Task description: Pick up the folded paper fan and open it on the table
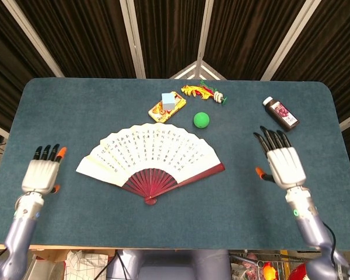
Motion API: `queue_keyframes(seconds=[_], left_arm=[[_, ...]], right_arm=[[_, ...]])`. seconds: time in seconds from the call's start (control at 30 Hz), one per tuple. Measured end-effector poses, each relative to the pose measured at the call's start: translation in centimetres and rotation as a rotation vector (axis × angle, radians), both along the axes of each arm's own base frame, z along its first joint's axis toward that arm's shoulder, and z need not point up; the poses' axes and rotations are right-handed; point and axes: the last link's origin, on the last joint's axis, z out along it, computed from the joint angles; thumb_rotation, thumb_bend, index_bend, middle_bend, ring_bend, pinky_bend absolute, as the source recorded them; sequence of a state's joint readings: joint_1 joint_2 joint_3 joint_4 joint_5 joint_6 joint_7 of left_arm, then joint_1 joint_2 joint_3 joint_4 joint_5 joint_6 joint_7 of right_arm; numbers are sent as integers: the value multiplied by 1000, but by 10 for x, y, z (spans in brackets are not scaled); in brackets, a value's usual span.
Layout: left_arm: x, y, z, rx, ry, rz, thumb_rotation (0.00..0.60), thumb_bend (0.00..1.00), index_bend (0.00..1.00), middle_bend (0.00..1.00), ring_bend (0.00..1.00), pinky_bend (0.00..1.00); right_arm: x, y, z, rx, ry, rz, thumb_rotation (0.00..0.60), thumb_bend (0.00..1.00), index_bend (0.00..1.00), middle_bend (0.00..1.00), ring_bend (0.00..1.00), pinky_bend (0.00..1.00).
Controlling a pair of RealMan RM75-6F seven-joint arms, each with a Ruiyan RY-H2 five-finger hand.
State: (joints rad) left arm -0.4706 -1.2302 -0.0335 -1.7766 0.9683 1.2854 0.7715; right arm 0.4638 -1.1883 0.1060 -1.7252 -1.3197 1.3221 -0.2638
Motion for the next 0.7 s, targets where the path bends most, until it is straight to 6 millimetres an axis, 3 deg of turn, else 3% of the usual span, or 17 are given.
queue_keyframes(seconds=[0.23, 0.4, 0.57, 0.7], left_arm=[[-9, -44, 27, 129, -133, -104, 600, 71, 0, 0, 0, 0], [-34, -73, 44, 217, -226, -103, 600, 71, 5, 0, 0, 0], [-49, -90, 60, 298, -210, -46, 600, 71, 0, 0, 0, 0], [-53, -95, 69, 328, -213, -18, 600, 71, 0, 0, 0, 0]], right_arm=[[-28, 53, -15, -24, -107, -9, 600, 266, 134, 53, 111, 88], [-54, 80, -20, -38, -105, -25, 600, 266, 134, 53, 95, 61], [-67, 86, -12, -110, -34, -32, 600, 267, 134, 53, 83, 49], [-82, 88, 7, -226, 32, -72, 600, 266, 134, 54, 81, 45]])
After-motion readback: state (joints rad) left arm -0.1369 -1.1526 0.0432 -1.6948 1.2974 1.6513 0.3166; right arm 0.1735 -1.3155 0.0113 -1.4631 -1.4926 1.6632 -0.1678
